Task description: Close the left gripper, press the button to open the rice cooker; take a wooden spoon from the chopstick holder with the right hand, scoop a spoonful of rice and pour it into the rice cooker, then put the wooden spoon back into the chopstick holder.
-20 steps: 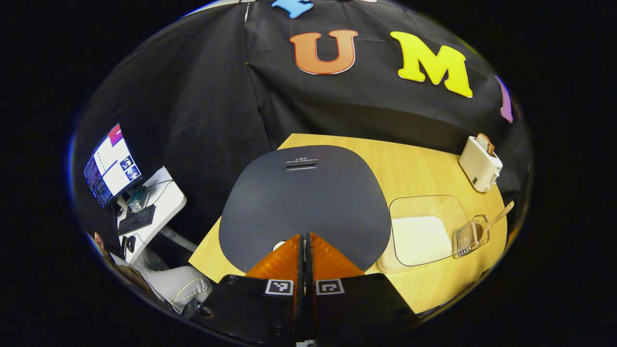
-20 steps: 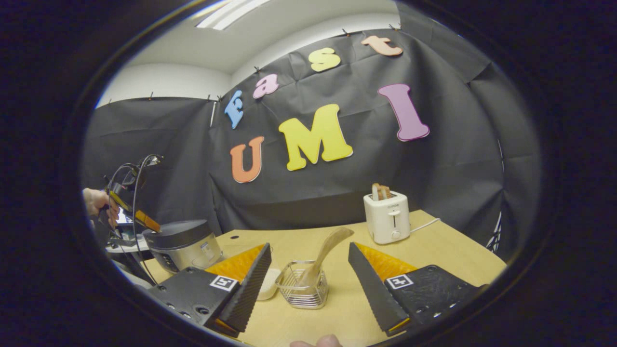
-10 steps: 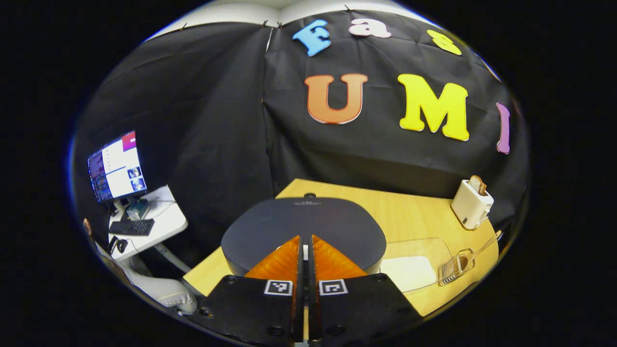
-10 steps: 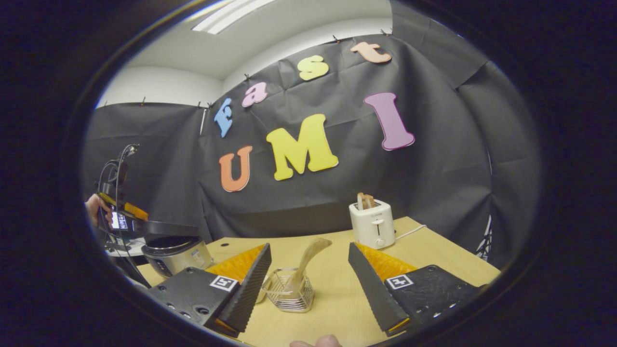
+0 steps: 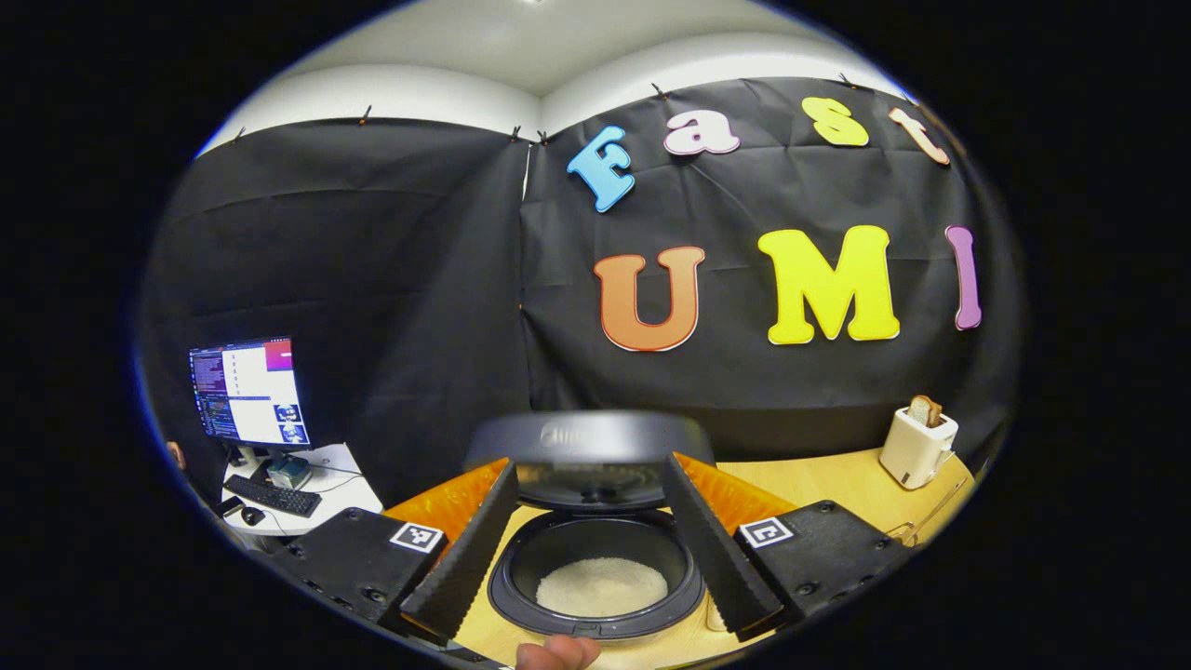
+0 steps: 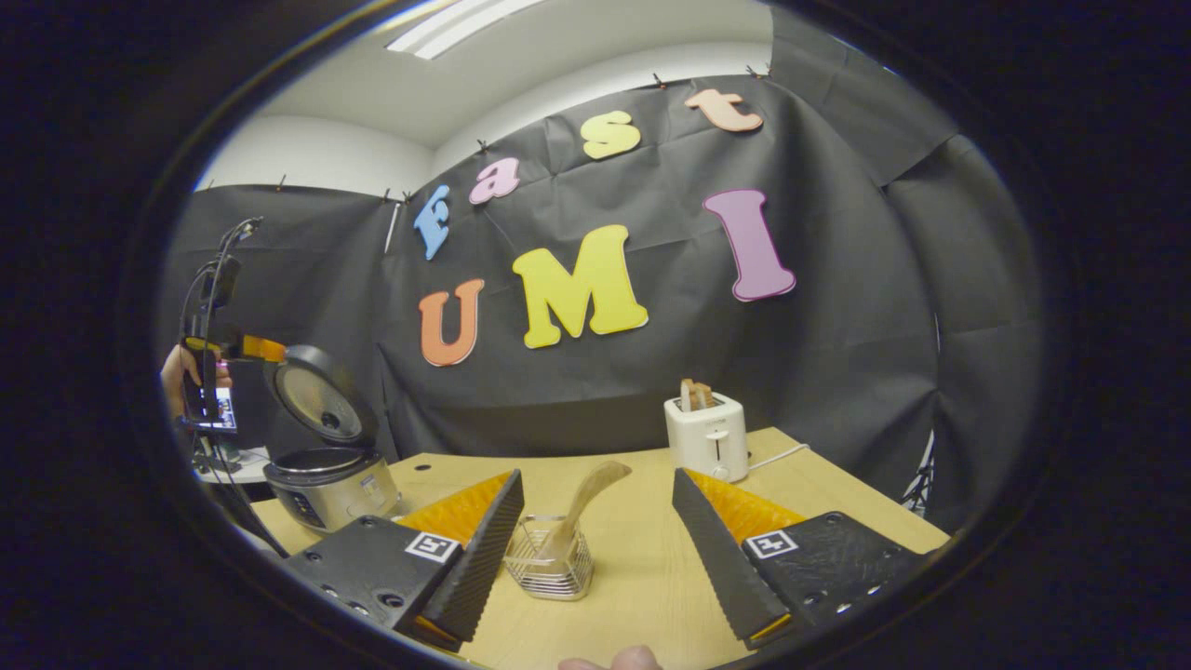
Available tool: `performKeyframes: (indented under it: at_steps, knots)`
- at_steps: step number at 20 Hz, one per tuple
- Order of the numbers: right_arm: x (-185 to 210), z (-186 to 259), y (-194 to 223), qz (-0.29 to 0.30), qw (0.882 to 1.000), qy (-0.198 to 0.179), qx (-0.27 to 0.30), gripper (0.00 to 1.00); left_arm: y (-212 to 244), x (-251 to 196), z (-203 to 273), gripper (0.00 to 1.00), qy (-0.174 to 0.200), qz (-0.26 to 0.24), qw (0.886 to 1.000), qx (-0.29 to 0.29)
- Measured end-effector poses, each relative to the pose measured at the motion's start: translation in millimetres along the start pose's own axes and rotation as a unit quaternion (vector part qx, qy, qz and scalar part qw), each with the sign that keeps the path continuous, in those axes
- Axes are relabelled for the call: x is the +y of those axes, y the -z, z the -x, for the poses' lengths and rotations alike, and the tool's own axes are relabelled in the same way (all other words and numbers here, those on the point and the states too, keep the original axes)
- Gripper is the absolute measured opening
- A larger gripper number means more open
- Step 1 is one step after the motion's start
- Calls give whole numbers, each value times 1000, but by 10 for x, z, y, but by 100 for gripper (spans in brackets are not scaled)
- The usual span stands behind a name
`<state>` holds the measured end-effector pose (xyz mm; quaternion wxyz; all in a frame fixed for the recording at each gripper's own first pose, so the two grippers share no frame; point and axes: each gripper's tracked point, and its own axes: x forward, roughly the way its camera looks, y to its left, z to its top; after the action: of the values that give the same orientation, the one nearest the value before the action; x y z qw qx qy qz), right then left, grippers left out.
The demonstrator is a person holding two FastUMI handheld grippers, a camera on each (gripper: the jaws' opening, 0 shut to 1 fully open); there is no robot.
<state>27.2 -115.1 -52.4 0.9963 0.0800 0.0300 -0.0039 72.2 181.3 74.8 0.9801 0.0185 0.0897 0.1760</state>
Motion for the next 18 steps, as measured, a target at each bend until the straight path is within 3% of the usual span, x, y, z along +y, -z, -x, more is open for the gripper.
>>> performKeyframes:
  at_steps: [1,3,8,9,10,12,18]
  knots:
    - [22,-18,1,1,1000,0,2,95,1,-18,47,96,-1,-3,1000,-10]
    - [68,-35,-4,8,1000,-2,1,95,83,-37,147,99,-3,-11,1000,-23]
    - [180,-94,35,31,999,-8,7,96,436,-278,411,99,30,-1,999,-28]
    - [217,-113,60,31,999,-11,10,92,497,-298,475,99,33,5,999,-32]
    - [237,-127,91,32,999,-11,15,96,538,-326,524,99,37,11,999,-38]
    - [247,-170,181,40,999,-6,29,91,644,-405,619,99,51,20,998,-44]
    - [325,-434,473,31,997,-4,76,96,892,-446,713,99,63,31,996,-50]
